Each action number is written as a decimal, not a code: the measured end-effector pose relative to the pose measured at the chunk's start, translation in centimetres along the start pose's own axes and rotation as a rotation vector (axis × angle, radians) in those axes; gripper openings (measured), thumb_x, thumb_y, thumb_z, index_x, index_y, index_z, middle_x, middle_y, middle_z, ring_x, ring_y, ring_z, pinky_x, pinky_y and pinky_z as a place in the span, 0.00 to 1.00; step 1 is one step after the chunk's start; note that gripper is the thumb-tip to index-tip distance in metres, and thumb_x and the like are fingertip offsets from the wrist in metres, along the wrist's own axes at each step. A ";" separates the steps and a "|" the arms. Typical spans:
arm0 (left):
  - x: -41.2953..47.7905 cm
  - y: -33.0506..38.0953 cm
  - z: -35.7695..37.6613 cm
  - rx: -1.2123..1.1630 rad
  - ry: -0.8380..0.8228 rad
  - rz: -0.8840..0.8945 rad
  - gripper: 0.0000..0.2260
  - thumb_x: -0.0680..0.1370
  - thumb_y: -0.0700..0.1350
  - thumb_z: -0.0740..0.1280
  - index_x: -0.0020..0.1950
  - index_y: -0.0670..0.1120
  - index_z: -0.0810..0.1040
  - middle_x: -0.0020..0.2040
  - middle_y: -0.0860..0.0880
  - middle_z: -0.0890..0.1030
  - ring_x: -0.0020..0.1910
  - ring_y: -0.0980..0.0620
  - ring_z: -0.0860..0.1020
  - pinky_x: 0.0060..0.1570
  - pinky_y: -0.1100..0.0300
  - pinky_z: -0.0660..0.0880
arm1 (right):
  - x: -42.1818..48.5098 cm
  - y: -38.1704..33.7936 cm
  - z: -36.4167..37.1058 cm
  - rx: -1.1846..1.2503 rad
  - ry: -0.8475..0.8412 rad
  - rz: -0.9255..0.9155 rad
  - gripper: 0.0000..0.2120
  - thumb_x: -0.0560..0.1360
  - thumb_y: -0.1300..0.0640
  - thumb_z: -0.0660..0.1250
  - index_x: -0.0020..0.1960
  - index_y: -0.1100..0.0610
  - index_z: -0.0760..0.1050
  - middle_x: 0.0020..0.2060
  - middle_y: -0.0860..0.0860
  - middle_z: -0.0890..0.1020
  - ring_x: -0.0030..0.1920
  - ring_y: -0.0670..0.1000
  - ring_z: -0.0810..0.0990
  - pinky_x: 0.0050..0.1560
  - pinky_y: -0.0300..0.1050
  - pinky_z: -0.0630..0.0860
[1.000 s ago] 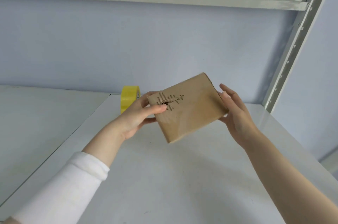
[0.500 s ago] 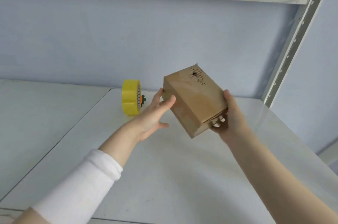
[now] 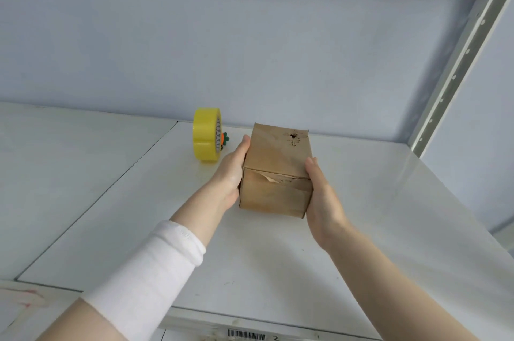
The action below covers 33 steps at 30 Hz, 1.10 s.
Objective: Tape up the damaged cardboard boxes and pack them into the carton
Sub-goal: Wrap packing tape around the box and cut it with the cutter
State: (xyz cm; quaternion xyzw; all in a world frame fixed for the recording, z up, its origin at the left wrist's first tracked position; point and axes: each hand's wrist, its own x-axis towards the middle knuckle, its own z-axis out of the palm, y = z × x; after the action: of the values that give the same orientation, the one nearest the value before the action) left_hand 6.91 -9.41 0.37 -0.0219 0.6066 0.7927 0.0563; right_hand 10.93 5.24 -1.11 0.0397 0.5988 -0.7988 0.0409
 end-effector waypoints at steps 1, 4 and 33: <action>0.1 -0.1 0.0 0.003 0.029 0.003 0.25 0.80 0.57 0.57 0.32 0.49 0.85 0.35 0.53 0.84 0.33 0.56 0.83 0.31 0.65 0.77 | 0.2 0.3 0.1 -0.003 0.014 0.008 0.28 0.77 0.41 0.58 0.75 0.42 0.55 0.70 0.39 0.66 0.69 0.43 0.66 0.72 0.49 0.60; 0.3 -0.9 -0.2 0.056 0.088 -0.026 0.20 0.81 0.56 0.56 0.40 0.48 0.81 0.37 0.52 0.84 0.36 0.54 0.82 0.37 0.62 0.76 | 0.6 1.0 0.0 -0.033 0.047 0.035 0.27 0.78 0.43 0.57 0.75 0.44 0.54 0.71 0.41 0.65 0.70 0.45 0.65 0.72 0.50 0.59; 2.7 3.6 -12.4 0.512 0.316 0.469 0.38 0.68 0.47 0.75 0.71 0.47 0.56 0.63 0.54 0.59 0.67 0.51 0.62 0.63 0.62 0.60 | 10.8 -4.7 14.6 -0.801 -0.041 -0.204 0.25 0.78 0.49 0.62 0.72 0.56 0.64 0.71 0.50 0.68 0.69 0.48 0.66 0.59 0.35 0.59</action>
State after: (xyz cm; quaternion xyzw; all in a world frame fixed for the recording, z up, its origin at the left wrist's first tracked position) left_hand 3.36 -22.16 0.26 0.0103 0.7747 0.5937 -0.2174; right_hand -0.54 -7.69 6.28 -0.0549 0.8622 -0.5033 -0.0145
